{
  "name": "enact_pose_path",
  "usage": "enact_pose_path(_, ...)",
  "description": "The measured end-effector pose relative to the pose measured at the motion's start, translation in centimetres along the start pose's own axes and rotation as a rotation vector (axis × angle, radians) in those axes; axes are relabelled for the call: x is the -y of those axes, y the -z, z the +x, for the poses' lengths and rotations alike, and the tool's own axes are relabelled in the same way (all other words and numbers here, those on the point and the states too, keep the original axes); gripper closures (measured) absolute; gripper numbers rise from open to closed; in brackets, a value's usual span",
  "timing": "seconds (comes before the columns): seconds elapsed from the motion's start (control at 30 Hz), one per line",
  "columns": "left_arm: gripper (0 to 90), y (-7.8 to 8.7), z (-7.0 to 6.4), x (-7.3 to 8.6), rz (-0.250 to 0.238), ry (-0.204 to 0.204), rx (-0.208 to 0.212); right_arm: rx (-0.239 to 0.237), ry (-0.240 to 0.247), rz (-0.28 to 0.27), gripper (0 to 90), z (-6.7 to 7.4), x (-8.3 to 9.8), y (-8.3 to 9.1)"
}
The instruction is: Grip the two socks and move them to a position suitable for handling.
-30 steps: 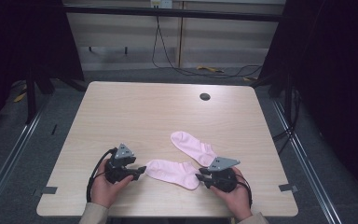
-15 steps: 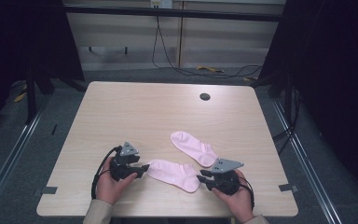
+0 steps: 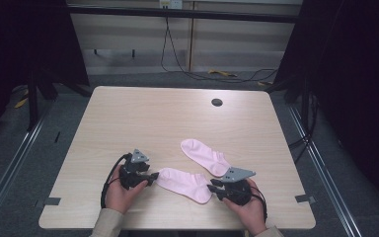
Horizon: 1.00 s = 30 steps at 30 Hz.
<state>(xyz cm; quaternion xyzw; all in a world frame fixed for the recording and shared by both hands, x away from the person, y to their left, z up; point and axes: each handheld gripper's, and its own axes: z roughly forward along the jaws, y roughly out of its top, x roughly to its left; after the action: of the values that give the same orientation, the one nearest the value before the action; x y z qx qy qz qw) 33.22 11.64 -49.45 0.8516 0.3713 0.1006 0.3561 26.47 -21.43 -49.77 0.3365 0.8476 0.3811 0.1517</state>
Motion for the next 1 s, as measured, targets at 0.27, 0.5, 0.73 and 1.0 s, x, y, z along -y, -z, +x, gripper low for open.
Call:
enact_pose_path(0.27,50.7,-0.41,-0.22,-0.01,0.021,-0.019,-0.007,-0.004,0.005,0.013,74.8,0.13,0.06,-0.08)
enact_pose_path(0.5,53.7,-0.49,-0.54,-0.10,0.026,-0.044,-0.015,-0.009,0.005,0.012,75.5,0.18,0.15,-0.10)
enact_pose_path(0.73,62.7,-0.46,-0.70,-0.26,0.037,-0.059,0.013,-0.016,-0.008,-0.001,78.0,0.20,0.31,-0.12)
enact_pose_path(1.0,77.0,-0.58,-1.04,-0.67,0.057,-0.072,0.040,-0.021,-0.019,-0.002,82.0,0.28,0.36,-0.13)
